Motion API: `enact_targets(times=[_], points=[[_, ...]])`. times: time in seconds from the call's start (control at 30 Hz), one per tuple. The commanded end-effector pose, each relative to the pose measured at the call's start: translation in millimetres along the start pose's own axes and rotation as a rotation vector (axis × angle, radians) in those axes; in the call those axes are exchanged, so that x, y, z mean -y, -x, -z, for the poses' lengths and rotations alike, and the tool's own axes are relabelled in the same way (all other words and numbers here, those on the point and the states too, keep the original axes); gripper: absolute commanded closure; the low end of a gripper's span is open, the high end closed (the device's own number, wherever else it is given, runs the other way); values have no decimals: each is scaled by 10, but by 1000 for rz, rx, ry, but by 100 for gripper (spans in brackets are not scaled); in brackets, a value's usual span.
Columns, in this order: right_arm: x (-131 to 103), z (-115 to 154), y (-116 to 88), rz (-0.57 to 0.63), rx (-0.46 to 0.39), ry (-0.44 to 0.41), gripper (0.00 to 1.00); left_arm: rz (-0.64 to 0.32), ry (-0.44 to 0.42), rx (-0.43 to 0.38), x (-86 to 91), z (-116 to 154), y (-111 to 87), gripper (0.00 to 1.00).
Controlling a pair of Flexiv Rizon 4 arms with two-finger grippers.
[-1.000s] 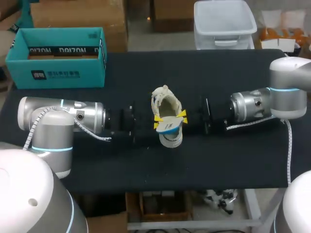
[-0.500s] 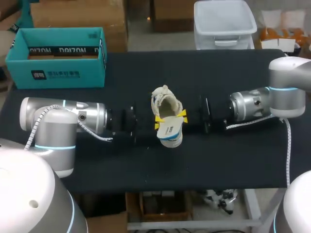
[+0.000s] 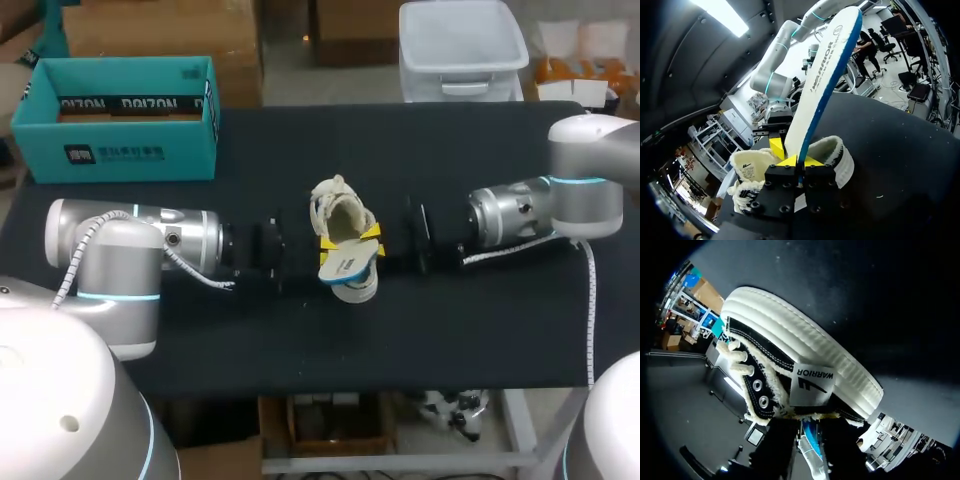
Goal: Open the shoe tongue, take the insole out of the shoe, put the insole back into the shoe, and pack the shoe into the shoebox
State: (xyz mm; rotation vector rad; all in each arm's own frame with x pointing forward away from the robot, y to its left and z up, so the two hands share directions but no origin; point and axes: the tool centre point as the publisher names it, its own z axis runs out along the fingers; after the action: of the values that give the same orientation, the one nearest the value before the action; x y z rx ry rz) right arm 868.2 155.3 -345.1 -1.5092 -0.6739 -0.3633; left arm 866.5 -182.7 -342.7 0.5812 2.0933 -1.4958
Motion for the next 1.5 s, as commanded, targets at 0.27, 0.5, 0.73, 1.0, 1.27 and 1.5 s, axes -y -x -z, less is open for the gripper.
enact_targets(times=[0.27, 0.5, 0.73, 1.0, 1.27, 1.5], points=[[270, -52, 14, -13, 21, 62, 56, -3, -12, 16, -13, 21, -26, 100], [331, -68, 78, -11, 13, 74, 62, -4, -12, 21, 18, 34, -30, 100], [296, -102, 68, 2, 19, 70, 100, -4, -11, 18, 47, 18, -42, 100], [286, -90, 72, 6, 24, 77, 100, -24, -70, 10, 208, 120, -106, 5], [269, -95, 79, 8, 29, 84, 100, -51, -89, 6, 306, 95, -108, 100], [226, -109, 71, 17, 38, 83, 100, -63, -78, -2, 298, 18, -75, 100]])
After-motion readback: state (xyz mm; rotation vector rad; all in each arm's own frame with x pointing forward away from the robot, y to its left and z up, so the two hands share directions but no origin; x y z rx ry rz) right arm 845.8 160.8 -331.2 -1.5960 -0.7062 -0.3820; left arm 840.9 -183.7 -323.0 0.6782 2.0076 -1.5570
